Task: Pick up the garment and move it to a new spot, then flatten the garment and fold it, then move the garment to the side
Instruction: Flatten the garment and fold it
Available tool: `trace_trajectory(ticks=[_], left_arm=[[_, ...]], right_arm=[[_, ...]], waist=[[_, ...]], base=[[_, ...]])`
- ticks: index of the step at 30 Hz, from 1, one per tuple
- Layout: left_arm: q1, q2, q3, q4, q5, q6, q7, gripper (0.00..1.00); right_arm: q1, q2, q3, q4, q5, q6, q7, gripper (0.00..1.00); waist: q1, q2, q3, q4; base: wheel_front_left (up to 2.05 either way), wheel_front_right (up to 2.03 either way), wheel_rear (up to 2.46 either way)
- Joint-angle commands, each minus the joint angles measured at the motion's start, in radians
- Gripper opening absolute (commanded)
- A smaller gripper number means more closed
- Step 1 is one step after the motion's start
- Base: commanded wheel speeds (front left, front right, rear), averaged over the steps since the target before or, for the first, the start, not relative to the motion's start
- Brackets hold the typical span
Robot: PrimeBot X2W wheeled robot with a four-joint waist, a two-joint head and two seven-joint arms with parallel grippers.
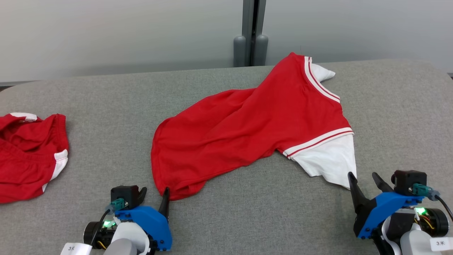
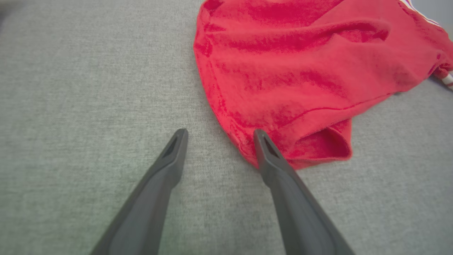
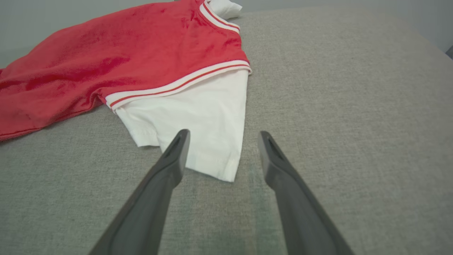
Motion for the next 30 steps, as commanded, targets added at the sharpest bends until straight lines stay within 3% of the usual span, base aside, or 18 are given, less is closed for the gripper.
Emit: trace_trajectory(ticks=[1,18,19,20,21,22,23,24,30], left_arm=[[-0.028,-0.001,-0.003,0.019,0.002,0.006,0.004,1.0],[-0.081,-0.018,-0.058,0.159,-0.009,-0.012,-0.003,1.0],[-0.084,-0.019,-0.062,0.167,-0.009,-0.015,0.0,1.0],[-0.086,-0.02,-0.069,0.175,-0.011,-0.019,0.009,1.0],[-0.086,-0.022,-0.08,0.181,-0.012,-0.025,0.016,0.9],[-0.086,-0.024,-0.093,0.185,-0.013,-0.029,0.021,0.56],[-0.085,-0.026,-0.105,0.187,-0.015,-0.037,0.024,0.14],[-0.083,-0.028,-0.118,0.187,-0.016,-0.041,0.025,0.0],[-0.102,-0.021,-0.148,0.146,-0.06,-0.048,-0.035,0.0]], right_arm=[[-0.026,-0.001,0.001,0.022,-0.003,0.0,-0.001,1.0],[-0.125,-0.001,-0.033,0.274,-0.103,0.0,-0.017,1.0],[-0.129,-0.001,-0.028,0.287,-0.103,0.0,-0.019,0.92],[-0.132,0.0,-0.023,0.299,-0.103,0.0,-0.024,0.63],[-0.137,0.001,-0.016,0.31,-0.103,0.0,-0.026,0.32],[-0.14,0.001,-0.011,0.318,-0.099,0.0,-0.03,0.15],[-0.144,0.001,-0.007,0.327,-0.095,0.0,-0.034,0.0],[-0.146,0.001,-0.007,0.333,-0.093,0.0,-0.04,0.0],[-0.173,-0.001,-0.005,0.322,-0.054,0.0,-0.088,0.0]], waist=[[-0.0001,-0.0001,0.009,-0.002],[-0.0001,-0.0001,0.036,0.014],[-0.0001,-0.0001,0.036,0.014],[-0.0001,-0.0001,0.037,0.015],[-0.0001,-0.0001,0.037,0.015],[-0.0001,-0.0001,0.038,0.016],[-0.0001,-0.0001,0.038,0.016],[-0.0001,-0.0001,0.038,0.017],[-0.0001,-0.0001,0.036,0.017]], base=[[0.0,0.0,0.0],[0.0,0.0,0.0],[0.0,0.0,0.0],[0.0,0.0,0.0],[0.0,0.0,0.0],[0.0,0.0,0.0],[0.0,0.0,0.0],[0.0,0.0,0.0],[0.0,0.0,0.0]])
